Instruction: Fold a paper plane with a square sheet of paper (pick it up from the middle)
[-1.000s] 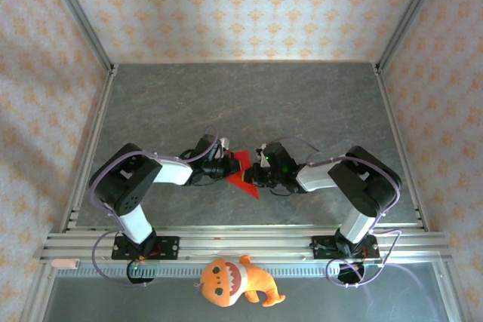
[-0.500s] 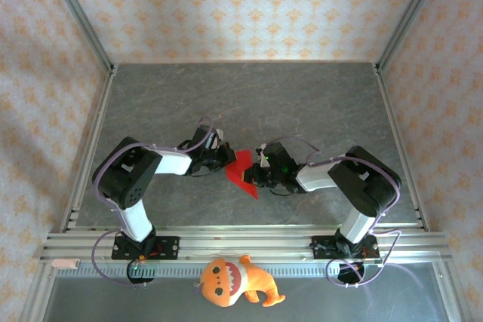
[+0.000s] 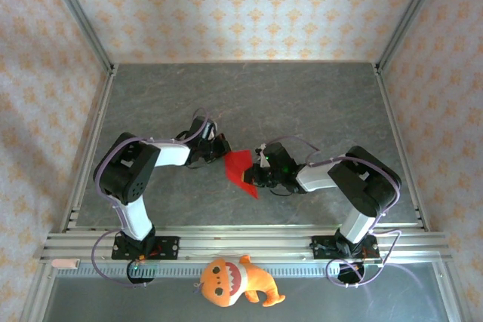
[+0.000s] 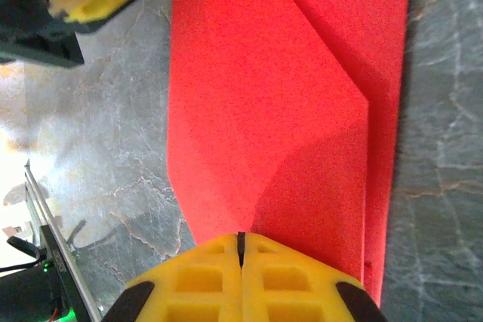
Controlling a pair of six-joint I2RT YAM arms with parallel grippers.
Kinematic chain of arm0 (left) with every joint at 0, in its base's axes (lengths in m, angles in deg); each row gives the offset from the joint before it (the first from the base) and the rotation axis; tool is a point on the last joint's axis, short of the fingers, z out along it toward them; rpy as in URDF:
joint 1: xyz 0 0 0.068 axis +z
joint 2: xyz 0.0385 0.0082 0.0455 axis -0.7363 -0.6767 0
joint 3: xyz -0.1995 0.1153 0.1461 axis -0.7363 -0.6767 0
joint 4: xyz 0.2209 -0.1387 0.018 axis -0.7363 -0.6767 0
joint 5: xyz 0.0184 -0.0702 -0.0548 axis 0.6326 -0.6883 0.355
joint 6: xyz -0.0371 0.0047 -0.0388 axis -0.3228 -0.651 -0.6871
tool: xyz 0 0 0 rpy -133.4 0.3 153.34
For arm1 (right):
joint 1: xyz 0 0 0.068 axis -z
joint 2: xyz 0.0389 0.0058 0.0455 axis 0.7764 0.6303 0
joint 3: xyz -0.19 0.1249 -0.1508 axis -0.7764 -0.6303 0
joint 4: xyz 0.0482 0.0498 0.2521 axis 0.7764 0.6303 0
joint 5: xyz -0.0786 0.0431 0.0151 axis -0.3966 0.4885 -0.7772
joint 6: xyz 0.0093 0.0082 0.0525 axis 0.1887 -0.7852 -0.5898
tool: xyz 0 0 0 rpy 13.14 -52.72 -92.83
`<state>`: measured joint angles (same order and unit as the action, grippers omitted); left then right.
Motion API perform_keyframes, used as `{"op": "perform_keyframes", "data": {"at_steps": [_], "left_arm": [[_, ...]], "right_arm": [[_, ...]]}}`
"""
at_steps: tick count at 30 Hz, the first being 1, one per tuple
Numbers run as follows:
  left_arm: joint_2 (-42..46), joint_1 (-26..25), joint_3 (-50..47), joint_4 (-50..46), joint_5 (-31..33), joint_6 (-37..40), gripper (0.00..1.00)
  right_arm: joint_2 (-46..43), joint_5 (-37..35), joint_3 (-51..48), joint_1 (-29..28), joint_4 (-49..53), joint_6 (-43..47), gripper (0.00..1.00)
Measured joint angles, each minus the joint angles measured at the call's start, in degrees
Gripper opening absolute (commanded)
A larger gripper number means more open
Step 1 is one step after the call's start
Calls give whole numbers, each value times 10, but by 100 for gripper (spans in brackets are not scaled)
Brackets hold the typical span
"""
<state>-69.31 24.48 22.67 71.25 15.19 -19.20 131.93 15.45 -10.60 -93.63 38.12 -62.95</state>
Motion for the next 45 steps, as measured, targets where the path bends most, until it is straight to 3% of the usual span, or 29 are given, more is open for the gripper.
{"op": "perform_keyframes", "data": {"at_steps": [8,13,17,24,29,45], "left_arm": [[5,6,9,-21,19,12,0],[59,10,-25,-9,25,12,0],[88,-16,-48,30,12,-1,0],[58,-90,-57,85,-17,-25,0],[17,-92,-69,99,-14,-35,0],[11,-90,-61,100,5,-18,0]], "right_arm": [[-1,6,-1,3,0,2,0],[-1,11,-1,4,1,2,0],[-1,11,0,5,1,1,0],[-8,13,1,5,18,-3,0],[-9,14,3,5,24,-11,0],[-22,17,45,6,98,-13,3]]}}
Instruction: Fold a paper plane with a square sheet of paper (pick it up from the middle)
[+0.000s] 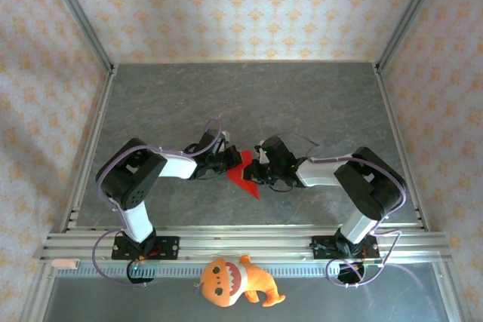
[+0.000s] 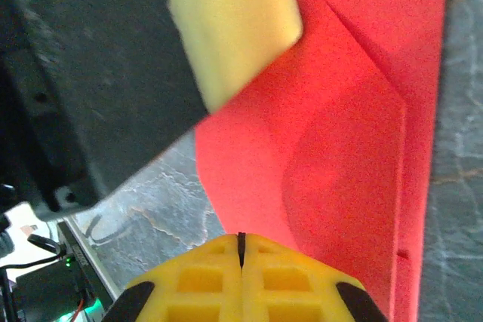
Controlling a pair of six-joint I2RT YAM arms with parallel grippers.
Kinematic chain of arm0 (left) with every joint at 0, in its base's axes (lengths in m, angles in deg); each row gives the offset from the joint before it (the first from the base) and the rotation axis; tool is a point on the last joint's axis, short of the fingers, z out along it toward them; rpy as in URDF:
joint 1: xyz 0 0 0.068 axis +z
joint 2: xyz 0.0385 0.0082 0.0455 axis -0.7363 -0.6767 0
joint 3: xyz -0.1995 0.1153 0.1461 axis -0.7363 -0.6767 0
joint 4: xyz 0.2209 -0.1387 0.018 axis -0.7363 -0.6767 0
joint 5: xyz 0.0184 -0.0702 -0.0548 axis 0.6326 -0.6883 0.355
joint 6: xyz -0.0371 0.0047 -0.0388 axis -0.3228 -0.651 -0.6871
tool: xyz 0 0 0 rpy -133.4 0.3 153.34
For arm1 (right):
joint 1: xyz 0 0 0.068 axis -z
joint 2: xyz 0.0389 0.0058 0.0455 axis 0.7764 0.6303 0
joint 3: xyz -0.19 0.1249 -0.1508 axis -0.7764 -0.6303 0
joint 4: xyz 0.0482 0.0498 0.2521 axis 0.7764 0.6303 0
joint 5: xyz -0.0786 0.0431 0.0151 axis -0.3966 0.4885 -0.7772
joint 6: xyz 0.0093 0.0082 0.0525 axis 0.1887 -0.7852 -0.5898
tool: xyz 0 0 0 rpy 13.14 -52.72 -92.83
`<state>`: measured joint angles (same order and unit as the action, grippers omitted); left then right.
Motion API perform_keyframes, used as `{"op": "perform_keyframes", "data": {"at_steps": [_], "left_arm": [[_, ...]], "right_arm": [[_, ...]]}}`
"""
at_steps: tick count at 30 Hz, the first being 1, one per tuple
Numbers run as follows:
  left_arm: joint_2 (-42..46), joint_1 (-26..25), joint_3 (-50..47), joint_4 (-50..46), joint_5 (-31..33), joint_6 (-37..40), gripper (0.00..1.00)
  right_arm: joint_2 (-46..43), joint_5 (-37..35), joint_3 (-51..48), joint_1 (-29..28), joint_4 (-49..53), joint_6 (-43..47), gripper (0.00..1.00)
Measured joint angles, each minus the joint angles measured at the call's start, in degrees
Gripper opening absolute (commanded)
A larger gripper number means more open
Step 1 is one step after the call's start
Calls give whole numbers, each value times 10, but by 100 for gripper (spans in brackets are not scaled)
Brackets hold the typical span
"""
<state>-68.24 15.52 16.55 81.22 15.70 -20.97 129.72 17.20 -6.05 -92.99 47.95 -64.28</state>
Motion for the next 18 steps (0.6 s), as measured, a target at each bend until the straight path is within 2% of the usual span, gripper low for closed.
{"op": "perform_keyframes", "data": {"at_steps": [4,11,18], "left_arm": [[-2,0,3,-6,3,4,0],[-2,0,6,-10,4,3,0],[-2,3,6,-9,2,3,0]], "right_arm": [[-5,2,-35,0,-9,5,3],[-76,10,-109,0,-7,18,2],[-119,1,-102,0,73,30,0]]}}
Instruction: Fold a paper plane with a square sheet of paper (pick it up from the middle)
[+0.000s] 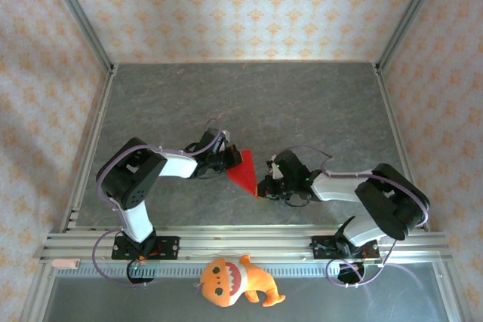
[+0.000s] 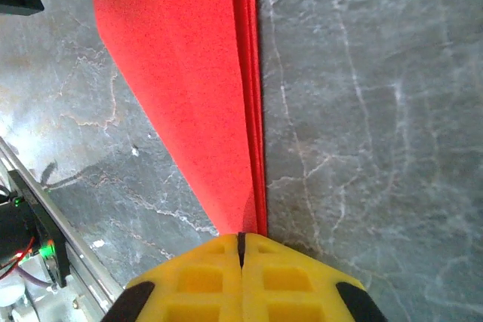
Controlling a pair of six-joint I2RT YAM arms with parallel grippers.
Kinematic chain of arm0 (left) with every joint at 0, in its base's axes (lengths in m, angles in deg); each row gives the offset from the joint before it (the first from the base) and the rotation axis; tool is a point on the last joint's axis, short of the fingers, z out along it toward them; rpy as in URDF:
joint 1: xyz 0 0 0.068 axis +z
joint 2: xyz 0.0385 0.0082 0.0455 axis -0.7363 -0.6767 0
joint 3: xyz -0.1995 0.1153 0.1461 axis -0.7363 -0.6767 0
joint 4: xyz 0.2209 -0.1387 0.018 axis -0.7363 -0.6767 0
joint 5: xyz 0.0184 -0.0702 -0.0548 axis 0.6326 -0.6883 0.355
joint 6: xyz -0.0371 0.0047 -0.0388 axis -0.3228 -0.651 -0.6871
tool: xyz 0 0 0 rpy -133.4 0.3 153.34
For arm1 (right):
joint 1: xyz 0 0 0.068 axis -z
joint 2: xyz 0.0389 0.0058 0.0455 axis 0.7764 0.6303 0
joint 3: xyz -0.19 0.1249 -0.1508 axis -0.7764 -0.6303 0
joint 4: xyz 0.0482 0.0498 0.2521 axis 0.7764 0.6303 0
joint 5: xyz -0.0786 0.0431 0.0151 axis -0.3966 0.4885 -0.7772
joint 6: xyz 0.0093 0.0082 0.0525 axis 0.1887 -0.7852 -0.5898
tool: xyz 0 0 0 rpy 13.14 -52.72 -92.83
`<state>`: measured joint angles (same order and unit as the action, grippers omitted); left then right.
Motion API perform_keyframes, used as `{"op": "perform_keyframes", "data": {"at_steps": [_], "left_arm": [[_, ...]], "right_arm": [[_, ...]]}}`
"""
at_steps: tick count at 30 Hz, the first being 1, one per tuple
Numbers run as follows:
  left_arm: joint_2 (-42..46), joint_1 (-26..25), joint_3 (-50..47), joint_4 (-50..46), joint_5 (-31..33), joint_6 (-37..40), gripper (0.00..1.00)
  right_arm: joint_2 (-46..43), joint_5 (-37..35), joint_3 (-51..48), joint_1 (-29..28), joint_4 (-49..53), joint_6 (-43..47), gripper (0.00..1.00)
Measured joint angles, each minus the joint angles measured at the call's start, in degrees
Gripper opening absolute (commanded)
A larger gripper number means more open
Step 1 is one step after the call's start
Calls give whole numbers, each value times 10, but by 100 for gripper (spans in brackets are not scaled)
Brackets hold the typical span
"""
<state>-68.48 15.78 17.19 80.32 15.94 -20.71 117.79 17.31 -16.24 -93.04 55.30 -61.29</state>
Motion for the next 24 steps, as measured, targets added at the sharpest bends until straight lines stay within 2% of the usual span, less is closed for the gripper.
{"op": "perform_keyframes", "data": {"at_steps": [5,10,15,21,24], "left_arm": [[-2,4,2,0,-2,0,0],[-4,5,4,0,-2,0,0],[-5,6,6,-1,-5,1,0],[-14,21,5,11,-40,1,0],[-17,25,5,17,-50,1,0]], "right_arm": [[16,14,82,-1,12,0,2],[104,26,132,-11,-3,5,2],[117,26,95,-12,-17,5,2],[29,28,-10,-12,-45,-6,3],[-8,28,-45,-12,-48,-21,9]]}}
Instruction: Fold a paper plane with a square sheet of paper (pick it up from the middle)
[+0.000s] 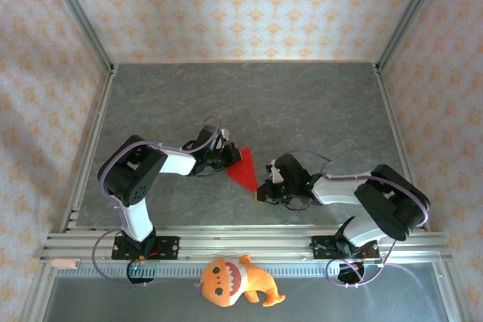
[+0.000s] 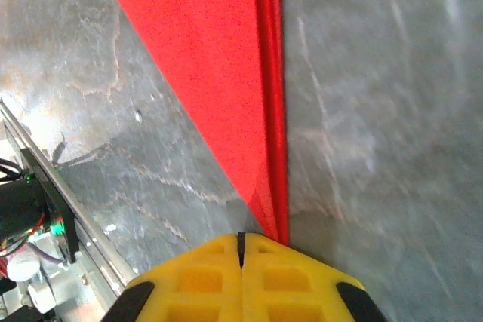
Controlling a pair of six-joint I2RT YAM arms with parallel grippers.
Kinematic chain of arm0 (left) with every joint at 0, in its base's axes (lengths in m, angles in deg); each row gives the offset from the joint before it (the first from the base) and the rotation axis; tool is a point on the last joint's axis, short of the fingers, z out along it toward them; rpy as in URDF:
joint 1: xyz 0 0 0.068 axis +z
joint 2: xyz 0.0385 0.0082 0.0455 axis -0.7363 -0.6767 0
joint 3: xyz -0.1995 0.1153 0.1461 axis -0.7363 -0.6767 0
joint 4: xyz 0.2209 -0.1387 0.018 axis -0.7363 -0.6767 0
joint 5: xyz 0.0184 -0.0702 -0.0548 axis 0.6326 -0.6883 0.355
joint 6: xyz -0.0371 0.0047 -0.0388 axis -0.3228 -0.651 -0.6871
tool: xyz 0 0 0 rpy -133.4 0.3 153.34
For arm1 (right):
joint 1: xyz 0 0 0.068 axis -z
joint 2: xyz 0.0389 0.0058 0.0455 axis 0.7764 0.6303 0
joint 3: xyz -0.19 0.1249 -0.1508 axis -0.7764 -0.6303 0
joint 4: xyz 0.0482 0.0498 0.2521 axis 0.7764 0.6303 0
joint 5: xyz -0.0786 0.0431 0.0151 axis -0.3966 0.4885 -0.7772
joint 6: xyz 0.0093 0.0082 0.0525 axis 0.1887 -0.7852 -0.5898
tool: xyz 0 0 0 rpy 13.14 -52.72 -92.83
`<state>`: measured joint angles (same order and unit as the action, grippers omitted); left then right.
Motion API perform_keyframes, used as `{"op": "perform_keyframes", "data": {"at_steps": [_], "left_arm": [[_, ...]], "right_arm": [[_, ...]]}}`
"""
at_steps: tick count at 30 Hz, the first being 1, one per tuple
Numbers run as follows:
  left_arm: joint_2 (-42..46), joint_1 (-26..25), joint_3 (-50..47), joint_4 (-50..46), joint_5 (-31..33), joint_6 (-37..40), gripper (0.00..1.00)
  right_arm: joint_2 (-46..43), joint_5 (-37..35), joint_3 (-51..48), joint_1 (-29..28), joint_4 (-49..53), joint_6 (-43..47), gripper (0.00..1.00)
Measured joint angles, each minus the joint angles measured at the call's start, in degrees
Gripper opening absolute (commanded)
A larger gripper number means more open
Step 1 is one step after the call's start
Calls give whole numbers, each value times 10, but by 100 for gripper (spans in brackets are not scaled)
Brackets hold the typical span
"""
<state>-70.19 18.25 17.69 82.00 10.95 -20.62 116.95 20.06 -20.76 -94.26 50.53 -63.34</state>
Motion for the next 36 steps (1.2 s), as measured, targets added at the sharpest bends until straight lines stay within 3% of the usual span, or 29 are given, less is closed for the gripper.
{"op": "perform_keyframes", "data": {"at_steps": [6,10,36], "left_arm": [[-3,3,0,6,-9,0,0],[-3,3,0,6,-10,0,0],[-3,5,-1,9,-17,-6,0]], "right_arm": [[-47,-4,-7,0,22,-67,33],[-59,-37,28,0,53,-98,40],[-33,-38,24,0,63,-167,40]]}}
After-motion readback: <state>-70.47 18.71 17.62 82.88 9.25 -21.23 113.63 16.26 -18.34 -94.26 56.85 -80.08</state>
